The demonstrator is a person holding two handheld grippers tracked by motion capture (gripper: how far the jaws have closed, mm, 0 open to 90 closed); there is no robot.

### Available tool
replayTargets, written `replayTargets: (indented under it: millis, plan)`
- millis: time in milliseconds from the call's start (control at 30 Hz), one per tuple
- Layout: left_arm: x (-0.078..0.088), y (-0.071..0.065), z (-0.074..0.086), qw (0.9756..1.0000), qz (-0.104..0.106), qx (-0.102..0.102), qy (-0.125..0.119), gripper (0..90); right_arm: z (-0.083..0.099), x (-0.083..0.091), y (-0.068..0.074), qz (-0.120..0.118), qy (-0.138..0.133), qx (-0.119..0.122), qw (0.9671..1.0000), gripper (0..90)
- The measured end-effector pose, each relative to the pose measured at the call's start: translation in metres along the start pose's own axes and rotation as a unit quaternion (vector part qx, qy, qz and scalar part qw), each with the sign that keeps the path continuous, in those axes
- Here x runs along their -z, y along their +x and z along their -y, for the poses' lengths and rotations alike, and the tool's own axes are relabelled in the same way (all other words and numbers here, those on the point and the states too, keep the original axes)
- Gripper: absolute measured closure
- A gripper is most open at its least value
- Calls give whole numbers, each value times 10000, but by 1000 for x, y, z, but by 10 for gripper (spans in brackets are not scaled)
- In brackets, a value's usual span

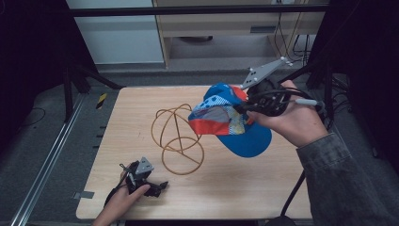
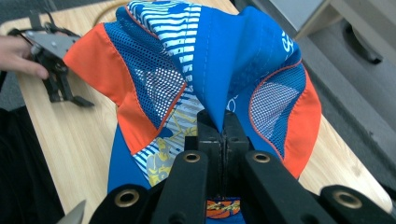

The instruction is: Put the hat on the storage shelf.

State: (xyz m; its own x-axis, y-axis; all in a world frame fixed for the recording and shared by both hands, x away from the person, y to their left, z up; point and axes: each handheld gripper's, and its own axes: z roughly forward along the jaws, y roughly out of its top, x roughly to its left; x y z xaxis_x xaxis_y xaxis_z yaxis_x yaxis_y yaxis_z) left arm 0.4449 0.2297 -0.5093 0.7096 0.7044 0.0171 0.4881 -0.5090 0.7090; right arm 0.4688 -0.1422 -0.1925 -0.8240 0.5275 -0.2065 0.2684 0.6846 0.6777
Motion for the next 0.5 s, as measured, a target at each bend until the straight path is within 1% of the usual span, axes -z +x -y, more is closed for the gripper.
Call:
replayTargets:
  millis: [33,167,267,300,333,367,400,433,467,500]
  plan:
    - [0,0,0,10000,-1,-1,0,0,-4,-3,3,-22,-32,40,10000,897]
    - [0,0,0,10000,2,-7,-3,0,-14,-7,6,-99,-100,107,9998,897]
    - [0,0,0,10000,0,-5,1,0,-26,-11,9,-131,-157,192,9996,897]
    - [0,0,0,10000,-1,5,-2,0,-30,-13,10,-125,-161,226,9995,897]
    - [0,0,0,10000,-1,5,-2,0,-30,-13,10,-125,-161,226,9995,897]
    - [0,0,0,10000,-11,10,-4,0,-38,-17,12,-121,-157,276,9994,897]
    - [0,0,0,10000,-11,10,-4,0,-38,-17,12,-121,-157,276,9994,897]
    - [0,0,0,10000,-12,8,-3,0,-46,-21,14,-125,-125,351,9992,896]
    - [0,0,0,10000,-12,9,-3,0,-50,-23,16,-128,-115,379,9991,896]
    - [0,0,0,10000,-12,9,-3,0,-50,-23,16,-128,-115,379,9991,896]
